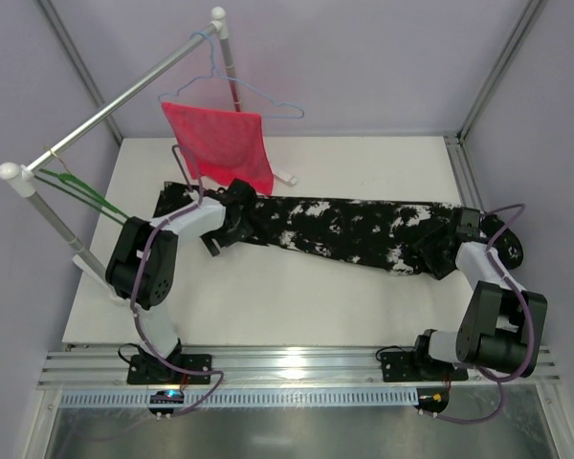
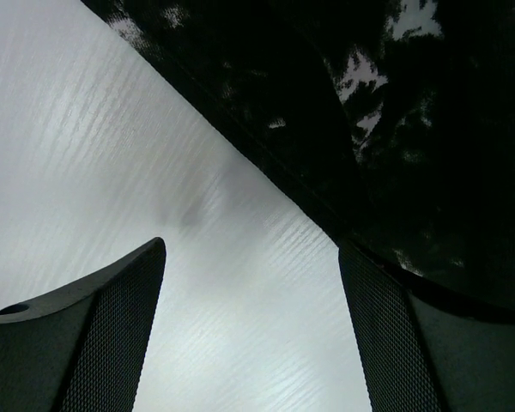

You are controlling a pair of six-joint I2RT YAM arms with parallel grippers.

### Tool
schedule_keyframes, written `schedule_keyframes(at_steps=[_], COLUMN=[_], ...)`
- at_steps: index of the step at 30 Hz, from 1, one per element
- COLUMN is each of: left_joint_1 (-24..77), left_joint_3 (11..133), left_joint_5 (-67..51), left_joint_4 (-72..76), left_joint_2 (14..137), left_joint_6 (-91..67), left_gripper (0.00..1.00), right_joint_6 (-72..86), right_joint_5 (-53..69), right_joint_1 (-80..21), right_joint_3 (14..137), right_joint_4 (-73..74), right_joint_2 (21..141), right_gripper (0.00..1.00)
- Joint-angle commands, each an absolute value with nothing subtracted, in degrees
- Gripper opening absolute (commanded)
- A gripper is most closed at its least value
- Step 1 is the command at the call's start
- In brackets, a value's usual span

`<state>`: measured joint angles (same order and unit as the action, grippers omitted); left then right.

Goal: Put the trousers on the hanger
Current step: Fold the trousers

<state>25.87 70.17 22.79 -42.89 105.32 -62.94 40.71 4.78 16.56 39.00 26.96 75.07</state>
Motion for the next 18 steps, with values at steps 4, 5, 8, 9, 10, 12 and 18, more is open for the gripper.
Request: schedule_keyframes(at_steps=[4, 5, 8, 9, 10, 12, 18], left_joint_1=[26.28, 26.28, 26.28, 26.28, 26.28, 26.28, 26.28], left_joint_3=[71.10, 71.10, 70.84, 70.84, 70.84, 71.19, 72.16], left_joint_5=[24.70, 25.13, 25.66, 25.66, 25.58, 25.92, 29.70], left_joint_4=[-39.99, -39.47, -38.06, -37.19, -36.74, -36.39, -38.06], left_joint_2=[99.14, 99.23, 100.19, 101.07, 101.51, 103.00, 106.08], left_joint_6=[-66.00, -66.35, -67.59, -67.76, -68.02, -68.20, -70.13], left_gripper=[0.82, 0.81, 0.81, 0.81, 0.81, 0.81, 0.80], right_joint_6=[40.96, 41.13, 41.66, 41.75, 42.01, 42.01, 41.75], right_joint_5=[0.26, 0.26, 0.26, 0.26, 0.26, -2.11, -3.95], right_joint_1=[15.03, 14.94, 14.07, 13.71, 12.84, 11.96, 9.84], right_joint_3=[37.62, 37.53, 37.88, 38.14, 38.32, 39.54, 40.43], right_joint_4=[23.38, 23.12, 22.68, 22.68, 22.59, 23.89, 25.75], right_joint_2=[77.69, 78.57, 79.89, 80.50, 80.68, 81.29, 79.19], right_gripper=[0.65, 0.65, 0.65, 0.65, 0.65, 0.65, 0.65])
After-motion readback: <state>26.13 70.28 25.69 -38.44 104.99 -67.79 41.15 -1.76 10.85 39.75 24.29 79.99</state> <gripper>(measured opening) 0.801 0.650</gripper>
